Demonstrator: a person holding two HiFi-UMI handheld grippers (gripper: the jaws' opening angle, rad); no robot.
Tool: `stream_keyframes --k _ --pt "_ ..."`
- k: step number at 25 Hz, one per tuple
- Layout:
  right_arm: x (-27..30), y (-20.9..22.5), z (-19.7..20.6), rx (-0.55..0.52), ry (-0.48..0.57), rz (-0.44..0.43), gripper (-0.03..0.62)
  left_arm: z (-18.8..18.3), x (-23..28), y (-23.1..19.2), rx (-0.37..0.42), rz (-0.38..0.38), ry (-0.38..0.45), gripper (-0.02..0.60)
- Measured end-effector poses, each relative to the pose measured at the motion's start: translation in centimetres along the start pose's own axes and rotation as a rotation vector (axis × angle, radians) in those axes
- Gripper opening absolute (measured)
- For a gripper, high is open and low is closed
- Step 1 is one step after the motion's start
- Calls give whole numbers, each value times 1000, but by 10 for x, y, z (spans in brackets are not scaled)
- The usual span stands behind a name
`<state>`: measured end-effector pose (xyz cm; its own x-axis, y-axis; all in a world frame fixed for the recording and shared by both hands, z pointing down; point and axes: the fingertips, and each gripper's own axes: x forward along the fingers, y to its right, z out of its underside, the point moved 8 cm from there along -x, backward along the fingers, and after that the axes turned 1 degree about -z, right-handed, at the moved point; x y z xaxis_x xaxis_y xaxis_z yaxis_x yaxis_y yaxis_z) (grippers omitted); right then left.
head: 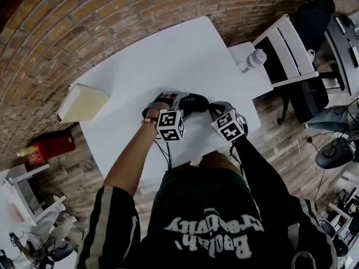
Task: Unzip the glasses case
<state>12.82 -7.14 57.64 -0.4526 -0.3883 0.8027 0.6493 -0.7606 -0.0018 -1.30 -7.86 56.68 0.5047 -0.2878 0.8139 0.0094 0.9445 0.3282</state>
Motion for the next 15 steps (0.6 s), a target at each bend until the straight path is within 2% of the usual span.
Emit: stream_keyframes --k 7,15 --pt "3 8 -4 -83 -16 -33 15 0 1 0 17 6 2 302" --pt "11 17 -10 -118 -43 -57 15 0 3 -1 16 4 -4 304"
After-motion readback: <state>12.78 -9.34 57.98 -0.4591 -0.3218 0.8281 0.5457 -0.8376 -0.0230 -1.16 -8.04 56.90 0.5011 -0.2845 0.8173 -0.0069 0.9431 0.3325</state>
